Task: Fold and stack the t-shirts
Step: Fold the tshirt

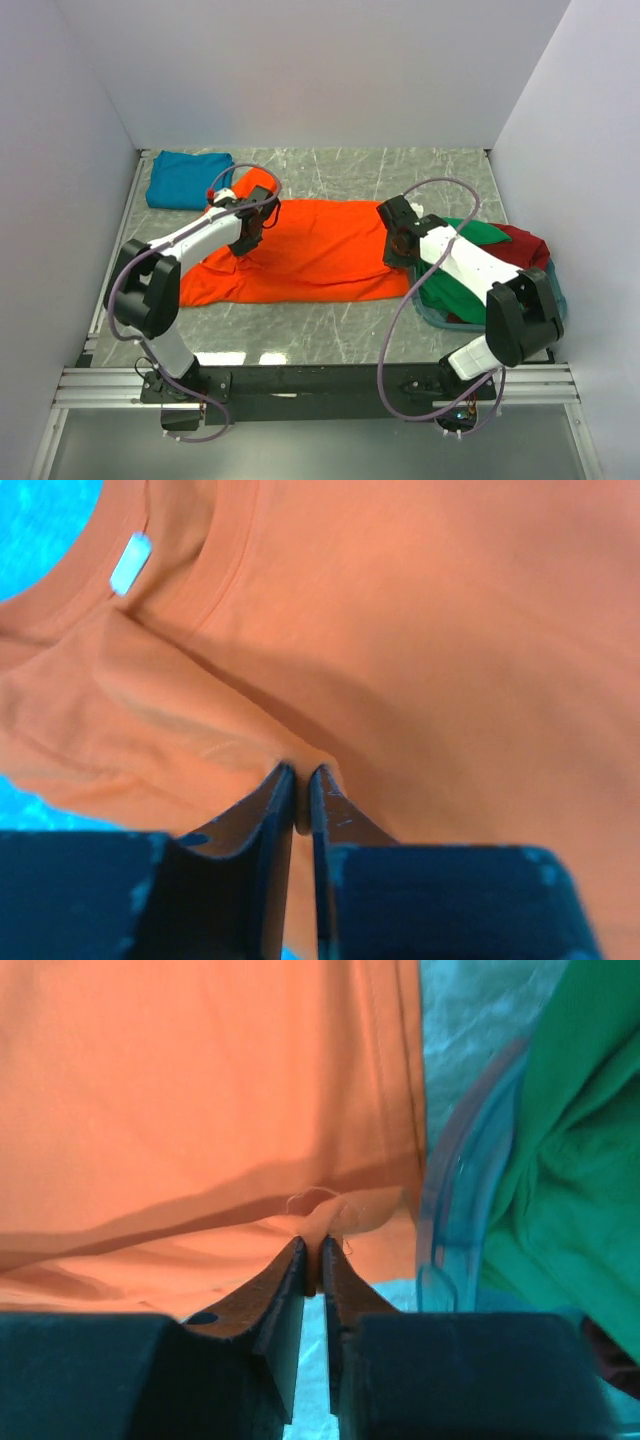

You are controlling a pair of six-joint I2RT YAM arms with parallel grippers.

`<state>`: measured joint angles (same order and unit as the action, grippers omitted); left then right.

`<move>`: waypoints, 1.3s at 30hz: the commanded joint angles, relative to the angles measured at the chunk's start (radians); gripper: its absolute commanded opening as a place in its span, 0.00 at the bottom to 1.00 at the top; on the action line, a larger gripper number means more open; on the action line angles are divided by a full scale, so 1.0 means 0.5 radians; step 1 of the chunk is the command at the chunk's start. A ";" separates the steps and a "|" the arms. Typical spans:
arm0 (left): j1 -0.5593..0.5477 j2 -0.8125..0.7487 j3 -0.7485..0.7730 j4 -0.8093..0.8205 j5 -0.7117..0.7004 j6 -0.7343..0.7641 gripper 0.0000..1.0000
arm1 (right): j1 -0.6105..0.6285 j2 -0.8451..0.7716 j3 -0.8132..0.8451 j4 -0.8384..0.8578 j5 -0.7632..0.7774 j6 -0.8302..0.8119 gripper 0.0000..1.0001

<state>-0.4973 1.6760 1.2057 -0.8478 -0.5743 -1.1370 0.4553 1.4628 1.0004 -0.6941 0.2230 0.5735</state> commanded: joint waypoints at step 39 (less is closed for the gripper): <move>0.473 -0.352 -0.687 0.769 0.535 0.209 0.61 | 0.350 -0.066 -0.166 0.403 -0.142 -0.079 0.88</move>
<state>-0.2745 1.4788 0.8562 -0.5232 -0.3420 -1.0561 0.6262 1.4445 0.9234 -0.5137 0.1261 0.5335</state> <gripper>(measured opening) 0.620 0.880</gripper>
